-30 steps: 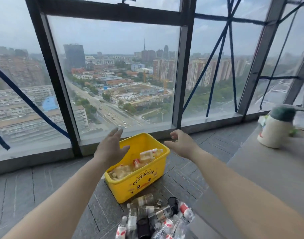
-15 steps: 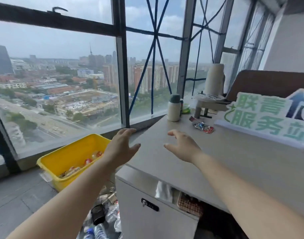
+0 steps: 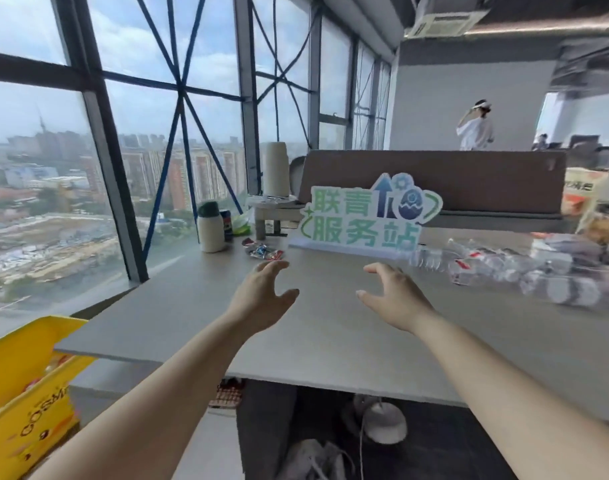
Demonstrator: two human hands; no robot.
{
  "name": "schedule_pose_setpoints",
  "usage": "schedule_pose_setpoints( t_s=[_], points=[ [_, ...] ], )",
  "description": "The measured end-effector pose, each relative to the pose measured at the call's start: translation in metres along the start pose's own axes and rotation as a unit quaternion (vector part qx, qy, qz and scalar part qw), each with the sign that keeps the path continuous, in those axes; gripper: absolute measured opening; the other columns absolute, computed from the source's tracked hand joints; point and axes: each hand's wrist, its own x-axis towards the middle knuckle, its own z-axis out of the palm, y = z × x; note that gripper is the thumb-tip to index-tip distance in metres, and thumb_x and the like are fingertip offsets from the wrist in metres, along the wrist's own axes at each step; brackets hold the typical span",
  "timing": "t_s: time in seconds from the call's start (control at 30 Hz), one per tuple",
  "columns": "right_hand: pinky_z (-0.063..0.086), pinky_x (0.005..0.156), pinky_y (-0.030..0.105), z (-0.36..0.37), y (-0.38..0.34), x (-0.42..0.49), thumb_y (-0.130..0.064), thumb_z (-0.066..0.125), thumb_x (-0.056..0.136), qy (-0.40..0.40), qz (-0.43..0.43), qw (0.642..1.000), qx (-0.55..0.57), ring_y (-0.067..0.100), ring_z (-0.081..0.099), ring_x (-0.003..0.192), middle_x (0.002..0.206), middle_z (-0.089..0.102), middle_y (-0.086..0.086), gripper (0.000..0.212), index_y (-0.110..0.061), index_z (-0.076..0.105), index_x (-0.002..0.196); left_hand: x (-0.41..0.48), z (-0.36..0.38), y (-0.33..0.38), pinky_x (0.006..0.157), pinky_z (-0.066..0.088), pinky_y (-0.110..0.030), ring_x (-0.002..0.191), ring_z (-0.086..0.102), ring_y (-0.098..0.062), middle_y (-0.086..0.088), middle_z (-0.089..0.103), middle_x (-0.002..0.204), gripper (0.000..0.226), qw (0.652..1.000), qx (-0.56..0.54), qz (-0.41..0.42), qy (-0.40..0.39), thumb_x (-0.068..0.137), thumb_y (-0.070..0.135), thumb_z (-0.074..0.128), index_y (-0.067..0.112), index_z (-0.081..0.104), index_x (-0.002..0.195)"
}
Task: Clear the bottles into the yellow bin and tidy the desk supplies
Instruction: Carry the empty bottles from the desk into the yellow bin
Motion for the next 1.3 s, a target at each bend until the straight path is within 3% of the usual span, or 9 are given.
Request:
schedule_pose_setpoints(
  t_s=[0.33,0.57,0.77,0.87,1.03,1.13,1.3],
  points=[
    [0.033,0.103,0.028,-0.049,0.168,0.015,-0.028,0.065,0.087,0.086,0.143,0.986,-0.016,0.02,0.042,0.128,0.138,0.048,0.003,0.049,-0.015,0.049,0.132,0.105,0.139,0.094,0.105,0.034,-0.031,0.131,0.04,-0.021,-0.002,0.038,0.146,0.06,0.991,-0.018,0.102,-0.089,0.088,0.036,0.061,0.021,0.038,0.142],
    [0.034,0.102,0.03,-0.064,0.24,0.068,-0.028,0.064,0.086,0.109,0.171,0.979,-0.037,0.021,0.043,0.128,0.137,0.049,0.004,0.049,-0.014,0.049,0.131,0.186,0.229,0.134,0.108,0.034,-0.039,0.133,0.037,-0.024,0.001,0.03,0.15,0.062,0.98,-0.009,0.152,-0.125,0.087,0.038,0.061,0.021,0.036,0.142],
    [0.036,0.102,0.031,-0.064,0.271,0.093,-0.028,0.063,0.085,0.115,0.178,0.976,-0.048,0.021,0.043,0.127,0.136,0.048,0.004,0.05,-0.015,0.048,0.132,0.232,0.28,0.148,0.116,0.014,-0.043,0.145,0.011,-0.023,0.004,0.008,0.159,0.073,0.966,0.105,0.195,-0.132,0.09,0.045,0.056,0.029,0.017,0.149],
    [0.036,0.102,0.032,-0.061,0.278,0.096,-0.029,0.061,0.086,0.109,0.177,0.977,-0.051,0.02,0.042,0.128,0.138,0.046,0.002,0.05,-0.018,0.048,0.133,0.236,0.294,0.141,0.117,0.01,-0.044,0.146,0.008,-0.024,0.004,0.002,0.16,0.076,0.962,0.132,0.181,-0.155,0.089,0.05,0.055,0.032,0.014,0.149],
    [0.037,0.101,0.032,-0.059,0.278,0.102,-0.03,0.062,0.087,0.09,0.183,0.977,-0.059,0.02,0.042,0.128,0.14,0.045,0.002,0.051,-0.019,0.046,0.134,0.225,0.292,0.131,0.113,0.019,-0.037,0.132,0.035,-0.023,0.001,0.036,0.143,0.071,0.975,0.09,0.187,-0.075,0.081,0.05,0.065,0.03,0.03,0.14],
    [0.036,0.103,0.034,-0.063,0.272,0.111,-0.033,0.062,0.087,0.088,0.172,0.979,-0.06,0.022,0.041,0.129,0.141,0.045,0.002,0.052,-0.017,0.046,0.133,0.217,0.282,0.126,0.111,0.024,-0.036,0.126,0.038,-0.024,-0.002,0.036,0.135,0.078,0.977,0.075,0.168,-0.104,0.075,0.053,0.069,0.032,0.033,0.14],
    [0.034,0.105,0.032,-0.069,0.262,0.134,-0.032,0.062,0.088,0.085,0.161,0.983,-0.031,0.021,0.041,0.13,0.141,0.045,0.004,0.051,-0.014,0.047,0.133,0.196,0.26,0.099,0.097,0.044,-0.039,0.124,0.046,-0.021,0.005,0.034,0.144,0.074,0.979,-0.032,0.128,-0.157,0.073,0.04,0.077,0.033,0.038,0.135]
  ],
)
